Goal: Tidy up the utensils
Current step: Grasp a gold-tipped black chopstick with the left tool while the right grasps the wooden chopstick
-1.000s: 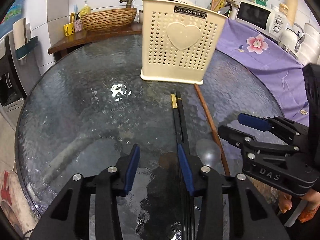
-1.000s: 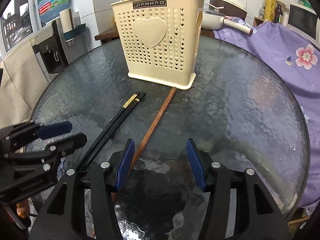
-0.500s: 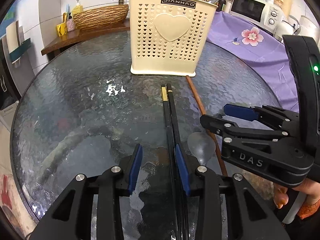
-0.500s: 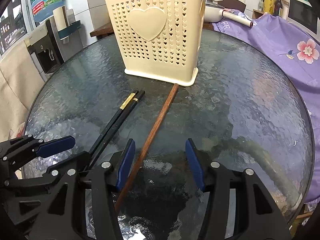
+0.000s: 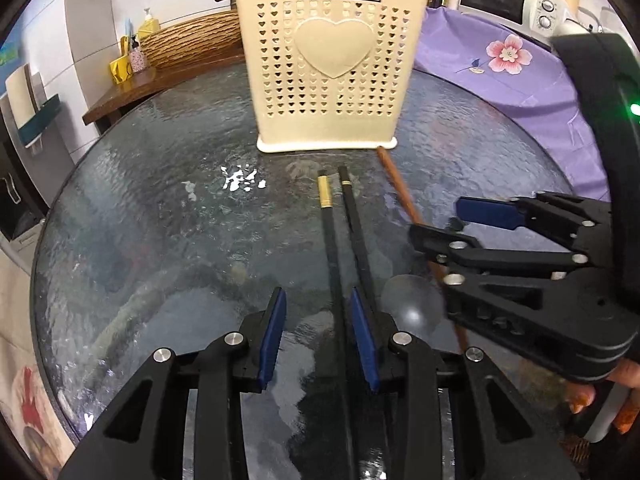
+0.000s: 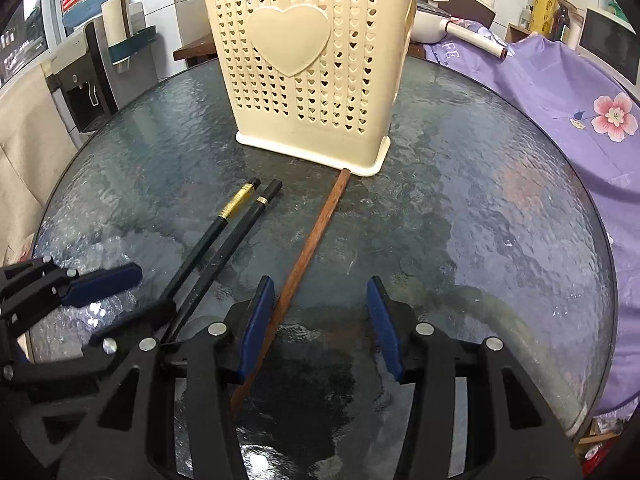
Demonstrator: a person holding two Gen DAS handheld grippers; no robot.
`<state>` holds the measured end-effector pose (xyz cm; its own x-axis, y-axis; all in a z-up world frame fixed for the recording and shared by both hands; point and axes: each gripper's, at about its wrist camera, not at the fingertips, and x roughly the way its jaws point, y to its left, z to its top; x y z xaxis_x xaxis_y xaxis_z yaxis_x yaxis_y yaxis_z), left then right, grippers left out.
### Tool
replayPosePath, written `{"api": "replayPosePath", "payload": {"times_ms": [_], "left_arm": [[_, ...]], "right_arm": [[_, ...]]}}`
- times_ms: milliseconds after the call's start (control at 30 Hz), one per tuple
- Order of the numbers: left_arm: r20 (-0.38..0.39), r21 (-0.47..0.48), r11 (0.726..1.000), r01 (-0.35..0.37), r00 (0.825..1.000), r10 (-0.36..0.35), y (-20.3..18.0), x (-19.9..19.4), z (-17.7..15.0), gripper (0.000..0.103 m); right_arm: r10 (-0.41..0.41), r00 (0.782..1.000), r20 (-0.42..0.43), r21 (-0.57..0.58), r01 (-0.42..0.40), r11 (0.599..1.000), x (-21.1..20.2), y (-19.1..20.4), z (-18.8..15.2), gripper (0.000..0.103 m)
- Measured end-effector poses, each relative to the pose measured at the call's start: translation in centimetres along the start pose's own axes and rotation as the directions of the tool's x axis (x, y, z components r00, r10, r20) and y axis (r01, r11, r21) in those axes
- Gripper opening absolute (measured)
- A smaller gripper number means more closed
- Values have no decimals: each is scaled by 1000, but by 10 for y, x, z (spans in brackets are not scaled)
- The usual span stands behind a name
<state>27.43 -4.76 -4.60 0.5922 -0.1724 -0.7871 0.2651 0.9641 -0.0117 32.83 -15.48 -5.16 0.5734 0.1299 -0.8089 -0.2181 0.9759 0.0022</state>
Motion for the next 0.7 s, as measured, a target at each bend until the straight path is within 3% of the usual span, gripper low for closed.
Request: {"api": "replayPosePath", "payload": {"times_ms": [367, 700], "left_arm": [[-10, -48, 999, -23, 1000, 23, 27, 2, 5, 16], [-30, -100, 995, 3, 1000, -6, 32, 2, 7, 8]], "right_arm": [[20, 999, -31, -4, -20, 1000, -6, -31, -2, 23], [81, 995, -62, -146, -89, 985, -14, -37, -11, 16]]}}
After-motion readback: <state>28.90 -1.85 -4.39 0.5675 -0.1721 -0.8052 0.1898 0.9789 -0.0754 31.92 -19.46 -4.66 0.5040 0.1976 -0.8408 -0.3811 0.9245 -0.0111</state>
